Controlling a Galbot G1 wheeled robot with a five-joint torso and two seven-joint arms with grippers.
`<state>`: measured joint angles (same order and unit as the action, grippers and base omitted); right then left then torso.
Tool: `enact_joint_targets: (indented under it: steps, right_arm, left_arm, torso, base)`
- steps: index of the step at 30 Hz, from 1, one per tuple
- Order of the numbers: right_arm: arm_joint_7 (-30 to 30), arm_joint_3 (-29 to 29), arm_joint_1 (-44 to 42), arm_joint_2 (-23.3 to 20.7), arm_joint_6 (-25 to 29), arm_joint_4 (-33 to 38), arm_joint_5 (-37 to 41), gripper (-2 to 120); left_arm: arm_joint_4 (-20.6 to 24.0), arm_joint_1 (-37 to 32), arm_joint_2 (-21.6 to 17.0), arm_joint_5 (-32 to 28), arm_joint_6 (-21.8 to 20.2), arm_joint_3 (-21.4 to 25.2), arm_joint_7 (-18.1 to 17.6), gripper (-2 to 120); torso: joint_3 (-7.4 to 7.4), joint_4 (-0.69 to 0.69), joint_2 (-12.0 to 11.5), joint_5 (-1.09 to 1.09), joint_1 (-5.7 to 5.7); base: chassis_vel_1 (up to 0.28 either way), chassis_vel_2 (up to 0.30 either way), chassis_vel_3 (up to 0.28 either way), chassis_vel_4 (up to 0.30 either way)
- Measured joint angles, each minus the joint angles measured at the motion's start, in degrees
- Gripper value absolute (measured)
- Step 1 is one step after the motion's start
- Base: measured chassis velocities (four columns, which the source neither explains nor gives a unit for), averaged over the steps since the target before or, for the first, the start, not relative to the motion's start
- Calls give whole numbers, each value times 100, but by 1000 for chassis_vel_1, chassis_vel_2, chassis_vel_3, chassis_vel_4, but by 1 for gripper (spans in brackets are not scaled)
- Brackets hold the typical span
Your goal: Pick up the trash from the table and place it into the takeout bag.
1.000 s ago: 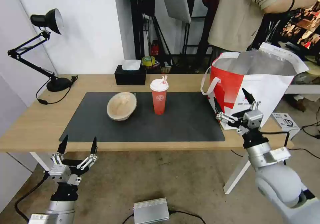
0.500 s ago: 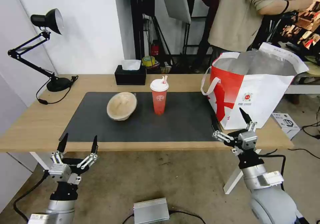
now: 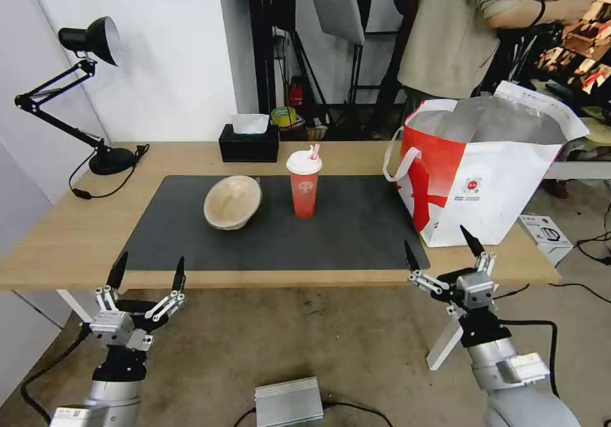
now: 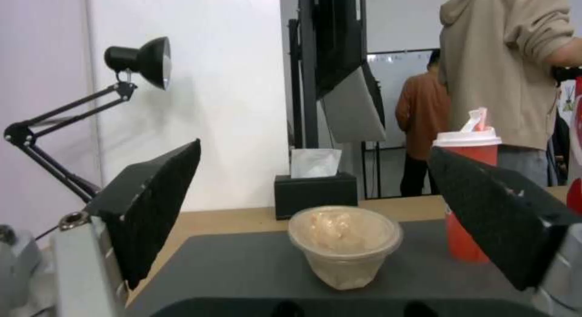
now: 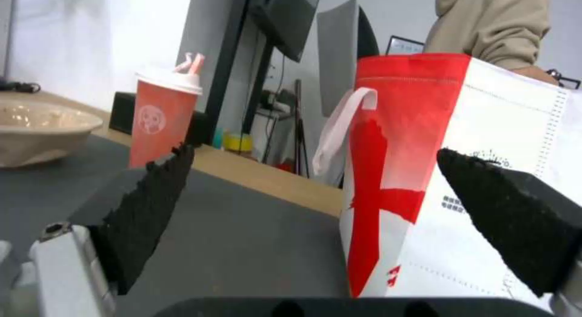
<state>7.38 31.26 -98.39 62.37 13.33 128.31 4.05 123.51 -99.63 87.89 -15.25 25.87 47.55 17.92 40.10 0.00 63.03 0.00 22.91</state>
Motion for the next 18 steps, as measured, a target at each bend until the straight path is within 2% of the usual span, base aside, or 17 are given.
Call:
enact_joint_targets:
  steps: [18]
  right_arm:
    - [-74,-20,-87,138,-62,-7,-143,100]
  left_arm:
    - [-49,36,-24,5,-3,-33,-2,100]
  torso:
    - [0,0,-1,0,1]
  base:
    - [0,0,0,0]
